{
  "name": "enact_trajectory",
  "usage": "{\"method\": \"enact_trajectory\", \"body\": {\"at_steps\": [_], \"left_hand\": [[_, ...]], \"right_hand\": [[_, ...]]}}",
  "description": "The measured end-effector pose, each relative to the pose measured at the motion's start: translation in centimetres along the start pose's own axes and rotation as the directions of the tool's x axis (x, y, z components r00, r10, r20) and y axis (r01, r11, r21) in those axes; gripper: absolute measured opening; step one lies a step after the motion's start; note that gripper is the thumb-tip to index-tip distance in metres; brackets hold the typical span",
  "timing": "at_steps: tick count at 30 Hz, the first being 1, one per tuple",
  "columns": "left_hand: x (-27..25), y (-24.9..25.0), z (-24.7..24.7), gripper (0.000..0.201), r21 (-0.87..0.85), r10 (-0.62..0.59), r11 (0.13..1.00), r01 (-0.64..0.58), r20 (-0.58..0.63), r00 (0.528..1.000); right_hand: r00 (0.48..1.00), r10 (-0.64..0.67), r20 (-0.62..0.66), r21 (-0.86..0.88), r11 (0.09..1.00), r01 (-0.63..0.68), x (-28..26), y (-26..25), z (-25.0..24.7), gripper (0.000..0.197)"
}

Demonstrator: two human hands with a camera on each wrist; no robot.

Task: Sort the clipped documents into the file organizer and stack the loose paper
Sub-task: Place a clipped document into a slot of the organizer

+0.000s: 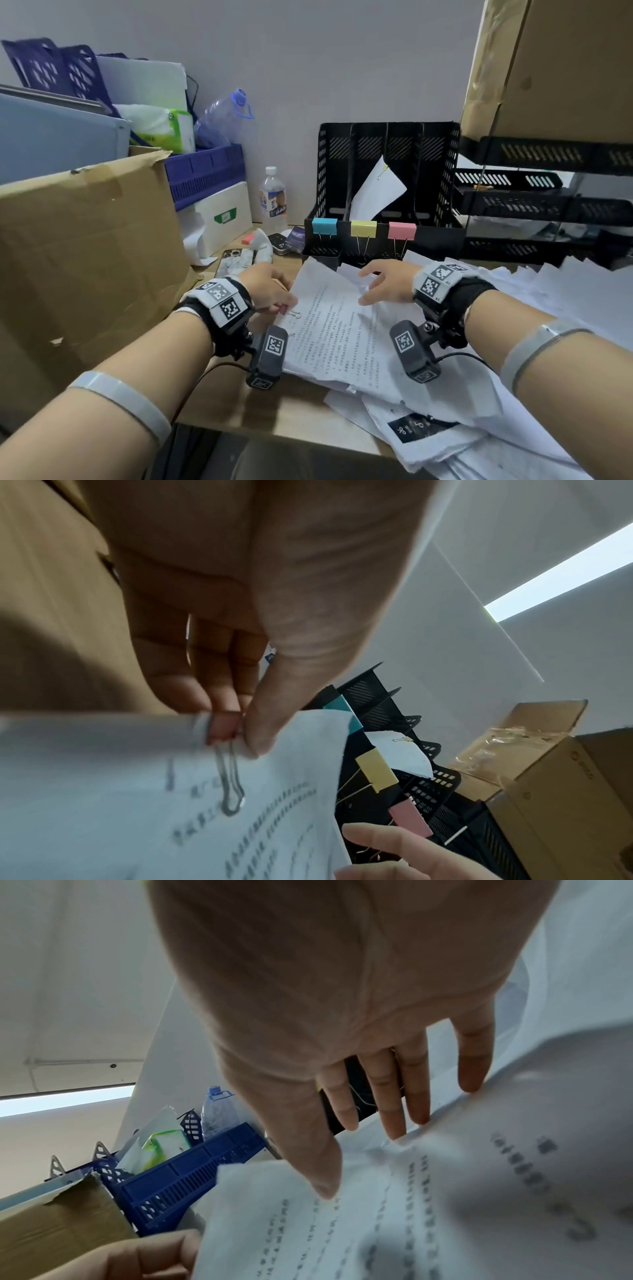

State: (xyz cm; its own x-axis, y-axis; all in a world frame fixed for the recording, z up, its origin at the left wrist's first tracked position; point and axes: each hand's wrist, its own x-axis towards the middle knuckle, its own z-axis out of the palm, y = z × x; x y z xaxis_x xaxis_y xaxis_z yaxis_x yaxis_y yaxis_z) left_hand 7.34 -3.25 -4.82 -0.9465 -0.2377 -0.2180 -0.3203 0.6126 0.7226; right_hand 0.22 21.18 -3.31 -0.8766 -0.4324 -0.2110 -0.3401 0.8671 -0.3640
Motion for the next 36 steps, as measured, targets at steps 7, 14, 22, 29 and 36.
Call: {"method": "enact_trajectory", "body": {"at_steps": [7, 14, 22, 29, 36], "left_hand": [[0.8, 2.2, -0.7, 0.005, -0.153, 0.354, 0.919, -0.362, -0.08, 0.932], [2.1, 5.2, 0.5, 0.027, -0.315, 0.264, 0.917, -0.244, 0.022, 0.964], [1.3, 4.9, 4.4, 0.018, -0.604, 0.227, 0.794, -0.07, 0.187, 0.956], [0.4, 5.6, 6.5, 0.028, -0.59, 0.238, 0.807, 0.014, 0.347, 0.907], [-0.5, 7.5, 7.2, 0.021, -0.532, 0.35, 0.83, -0.169, 0.26, 0.9]], "right_hand": [[0.983, -0.101, -0.153, 0.169, 0.977, 0.127, -0.6, 0.6, -2.1, 0.018], [0.934, 0.072, -0.35, 0.289, 0.957, 0.035, -3.0, 4.5, -5.0, 0.018], [0.906, 0.307, -0.292, 0.501, 0.856, -0.128, -4.7, 9.6, -2.8, 0.024], [0.889, 0.372, -0.267, 0.668, 0.736, -0.107, -5.1, 10.7, -1.5, 0.028], [0.783, 0.433, -0.446, 0.715, 0.699, 0.02, -5.6, 9.3, -3.8, 0.027]]}}
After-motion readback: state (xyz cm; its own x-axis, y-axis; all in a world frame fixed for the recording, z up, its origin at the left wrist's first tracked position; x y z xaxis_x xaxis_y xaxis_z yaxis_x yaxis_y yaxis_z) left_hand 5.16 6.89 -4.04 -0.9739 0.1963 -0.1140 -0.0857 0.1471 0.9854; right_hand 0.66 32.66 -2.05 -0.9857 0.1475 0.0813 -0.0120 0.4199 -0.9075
